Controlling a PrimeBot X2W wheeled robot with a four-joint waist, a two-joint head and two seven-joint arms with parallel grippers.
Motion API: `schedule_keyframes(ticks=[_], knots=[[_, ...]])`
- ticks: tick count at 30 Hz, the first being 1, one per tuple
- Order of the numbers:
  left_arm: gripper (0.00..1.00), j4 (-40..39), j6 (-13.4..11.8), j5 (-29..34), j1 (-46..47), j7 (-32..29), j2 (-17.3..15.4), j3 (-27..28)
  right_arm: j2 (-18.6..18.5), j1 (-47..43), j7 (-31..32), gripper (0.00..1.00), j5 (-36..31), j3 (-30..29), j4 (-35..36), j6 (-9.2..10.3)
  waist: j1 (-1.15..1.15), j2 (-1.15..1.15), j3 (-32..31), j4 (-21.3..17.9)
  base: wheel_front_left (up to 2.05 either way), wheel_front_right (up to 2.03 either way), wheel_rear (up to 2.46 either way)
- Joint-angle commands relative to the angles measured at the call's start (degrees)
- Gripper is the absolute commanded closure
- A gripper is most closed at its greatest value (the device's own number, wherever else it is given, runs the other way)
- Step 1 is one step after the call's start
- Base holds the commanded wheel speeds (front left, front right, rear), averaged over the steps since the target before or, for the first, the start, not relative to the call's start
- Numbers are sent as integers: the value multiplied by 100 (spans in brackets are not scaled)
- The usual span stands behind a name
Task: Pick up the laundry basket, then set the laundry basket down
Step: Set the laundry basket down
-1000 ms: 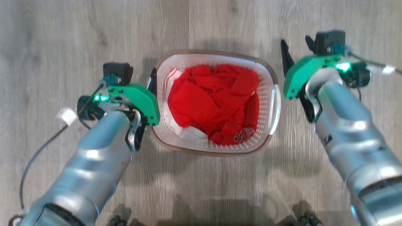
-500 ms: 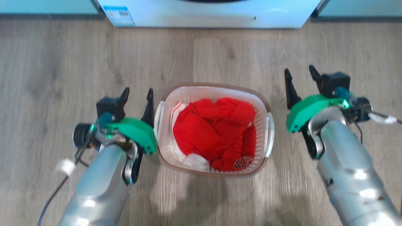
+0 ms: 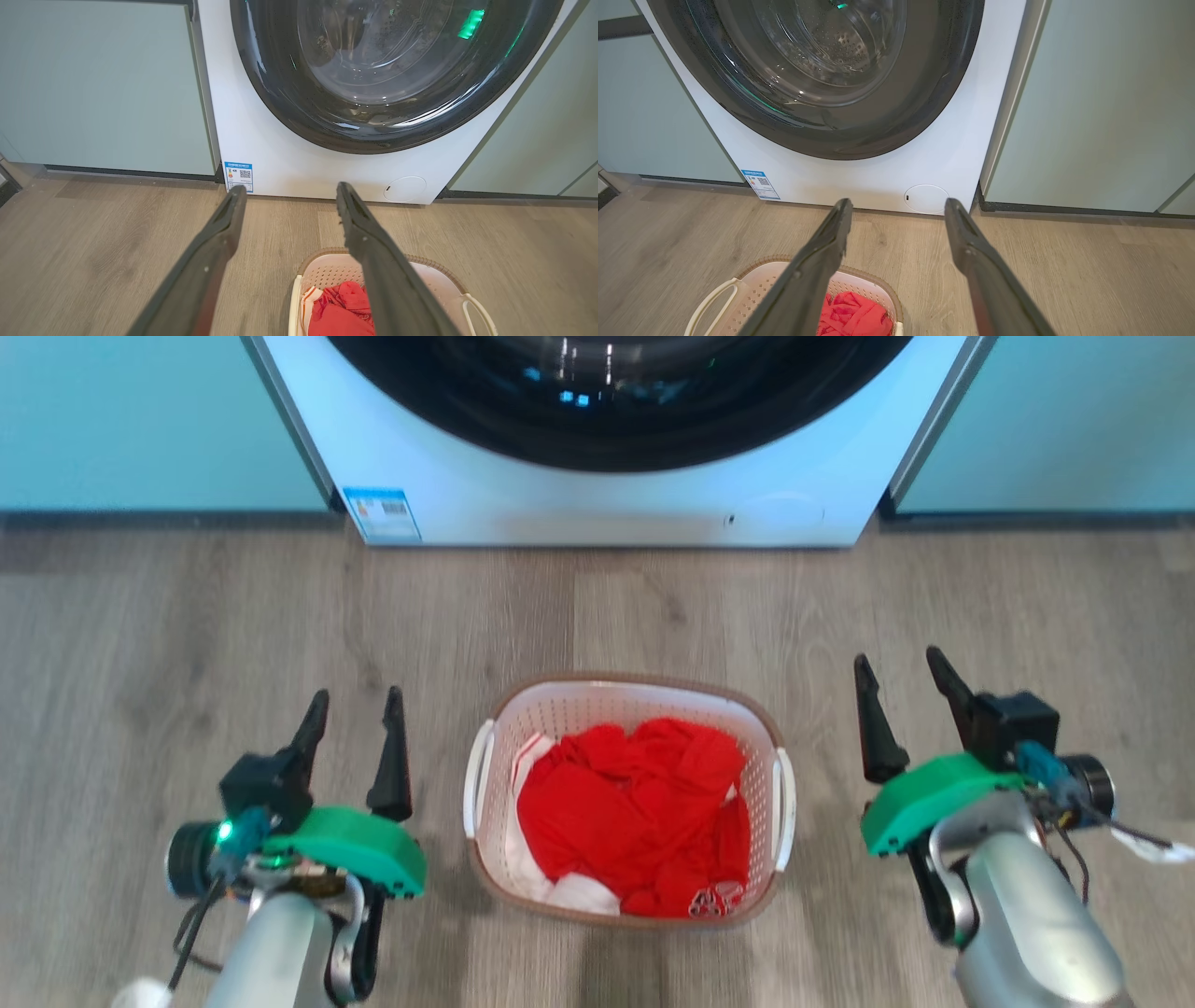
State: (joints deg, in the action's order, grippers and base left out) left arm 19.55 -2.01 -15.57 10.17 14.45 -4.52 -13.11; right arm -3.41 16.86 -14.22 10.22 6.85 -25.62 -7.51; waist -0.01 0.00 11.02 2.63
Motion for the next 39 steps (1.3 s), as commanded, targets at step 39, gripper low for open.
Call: schedule_keyframes(ticks=[39], knots=[[0,-1195,190,376,-1446,55,163,794,53,-1660,-78,0,-15,-209,1426,2,1,0,-1144,11,0,0,0]])
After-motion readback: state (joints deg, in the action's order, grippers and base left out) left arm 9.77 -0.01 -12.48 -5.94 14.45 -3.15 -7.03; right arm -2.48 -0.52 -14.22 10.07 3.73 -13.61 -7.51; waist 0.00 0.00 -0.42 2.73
